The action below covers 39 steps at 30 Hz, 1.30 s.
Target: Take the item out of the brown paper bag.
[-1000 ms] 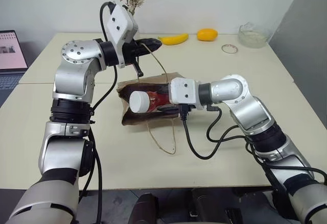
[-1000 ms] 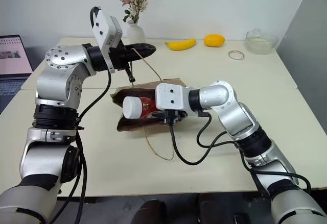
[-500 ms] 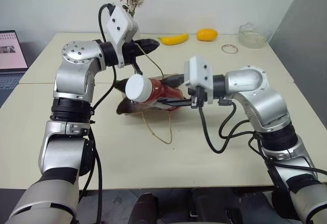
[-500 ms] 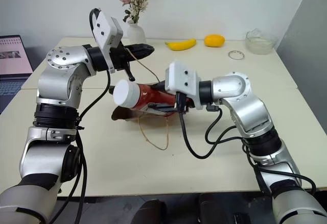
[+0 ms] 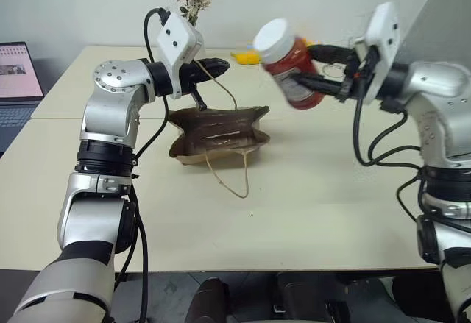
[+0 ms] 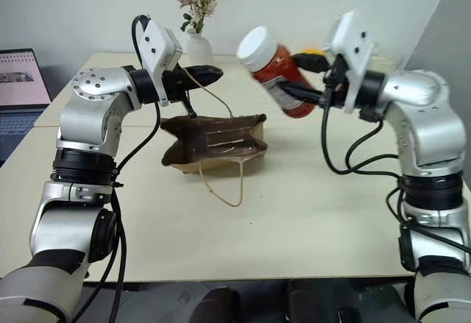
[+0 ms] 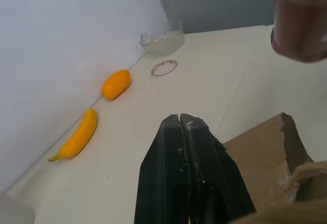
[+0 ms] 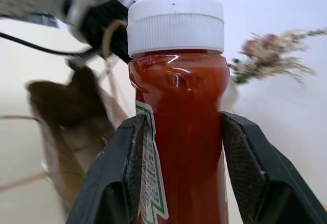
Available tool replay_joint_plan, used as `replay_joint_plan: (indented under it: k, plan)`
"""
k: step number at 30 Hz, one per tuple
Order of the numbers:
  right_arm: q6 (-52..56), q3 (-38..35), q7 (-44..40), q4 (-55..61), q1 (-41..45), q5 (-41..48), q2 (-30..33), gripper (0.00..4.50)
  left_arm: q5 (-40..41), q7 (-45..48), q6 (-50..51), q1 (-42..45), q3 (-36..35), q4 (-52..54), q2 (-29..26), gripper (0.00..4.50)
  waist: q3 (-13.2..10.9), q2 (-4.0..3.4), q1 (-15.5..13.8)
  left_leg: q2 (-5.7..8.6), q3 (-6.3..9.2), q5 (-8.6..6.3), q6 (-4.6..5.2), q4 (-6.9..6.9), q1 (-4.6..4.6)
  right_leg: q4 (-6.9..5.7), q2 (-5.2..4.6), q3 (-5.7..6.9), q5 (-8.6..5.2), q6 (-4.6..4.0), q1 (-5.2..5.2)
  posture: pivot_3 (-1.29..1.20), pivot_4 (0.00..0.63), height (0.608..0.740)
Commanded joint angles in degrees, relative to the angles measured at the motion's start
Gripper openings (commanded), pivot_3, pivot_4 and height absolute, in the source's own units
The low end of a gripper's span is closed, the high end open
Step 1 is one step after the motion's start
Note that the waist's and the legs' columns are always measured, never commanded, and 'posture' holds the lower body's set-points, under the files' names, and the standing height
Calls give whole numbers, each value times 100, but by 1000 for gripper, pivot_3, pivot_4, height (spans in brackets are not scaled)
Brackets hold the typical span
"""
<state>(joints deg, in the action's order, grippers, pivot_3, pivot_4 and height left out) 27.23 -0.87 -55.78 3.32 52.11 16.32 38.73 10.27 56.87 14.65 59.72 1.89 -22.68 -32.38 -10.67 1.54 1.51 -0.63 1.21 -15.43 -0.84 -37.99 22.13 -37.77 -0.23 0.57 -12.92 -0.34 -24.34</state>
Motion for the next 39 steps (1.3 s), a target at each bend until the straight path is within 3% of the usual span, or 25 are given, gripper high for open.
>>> replay_joint_plan:
  k: [1, 4, 12, 14, 18, 23, 26, 33, 36, 39]
  plan:
    - [-865, 146, 39, -476, -137, -761, 564, 1903, 4, -53, -60, 174, -83, 113, -55, 0, 0, 0, 0, 0, -1, 0, 0, 1, 0, 0, 0, 0, 0, 0, 0, 0, 150, 740]
    - [-1596, 667, 4, -966, -293, -1501, 923, 1902, 5, -54, -63, 170, -82, 110, -51, 0, -1, 1, 3, 0, -24, 0, 0, 1, 1, 5, 1, -1, -1, 1, 0, 0, 150, 740]
    - [-2825, 1534, 57, -1971, -443, -2642, 985, 1901, 8, -78, -63, 136, -98, 152, -51, 0, -7, -2, 34, -8, -46, 0, 0, 1, -2, 3, 8, -10, -1, 1, -7, 0, 150, 740]
    - [-3065, 1712, 51, -2090, -505, -2887, 967, 1498, 14, -81, -52, 114, -114, 183, -76, 0, -7, -2, 29, -9, -45, 0, 0, 0, -3, 3, 11, -10, -1, 1, -4, 0, 150, 740]
    - [-3249, 1879, 41, -2158, -566, -3178, 890, 53, 20, -97, -35, 94, -128, 212, -94, 0, -7, -2, 24, -5, -47, 1, -1, -4, -2, 1, 8, -11, 0, 1, -3, 0, 150, 740]
    - [-3016, 1692, 174, -2066, -582, -3085, 664, 18, 35, -119, -20, 68, -138, 243, -103, 0, -7, -2, 23, -5, -41, 1, -1, -5, -4, 0, 7, -11, 1, 2, -3, 0, 150, 740]
    - [-2888, 1589, 88, -1917, -666, -2980, 704, 624, 49, -132, -9, 60, -141, 247, -100, 0, -7, -2, 13, -5, -39, 1, -2, -6, -4, -1, 6, -11, 1, 2, -3, 0, 150, 740]
    - [-2153, 1152, -140, -904, -1110, -2422, 659, 3153, 60, -91, -26, 183, -143, 49, -117, 0, -7, -2, 10, -6, -36, 1, -2, -6, -3, -2, 6, -12, 1, 1, -1, 0, 150, 740]
    - [-1527, 954, -203, -87, -1369, -1997, 548, 4234, -105, -78, -269, 426, -82, -514, -150, 0, -7, -2, 9, -6, -31, 1, -2, -7, -4, -6, 6, -10, 1, 2, -1, 0, 150, 740]
    - [-870, 808, -212, 607, -1518, -1514, 362, 4234, -276, -4, -554, 665, 1, -1166, -206, 0, -7, -1, 15, -5, -31, 1, -2, -8, -8, -10, 8, -4, 1, 2, 1, 0, 150, 740]
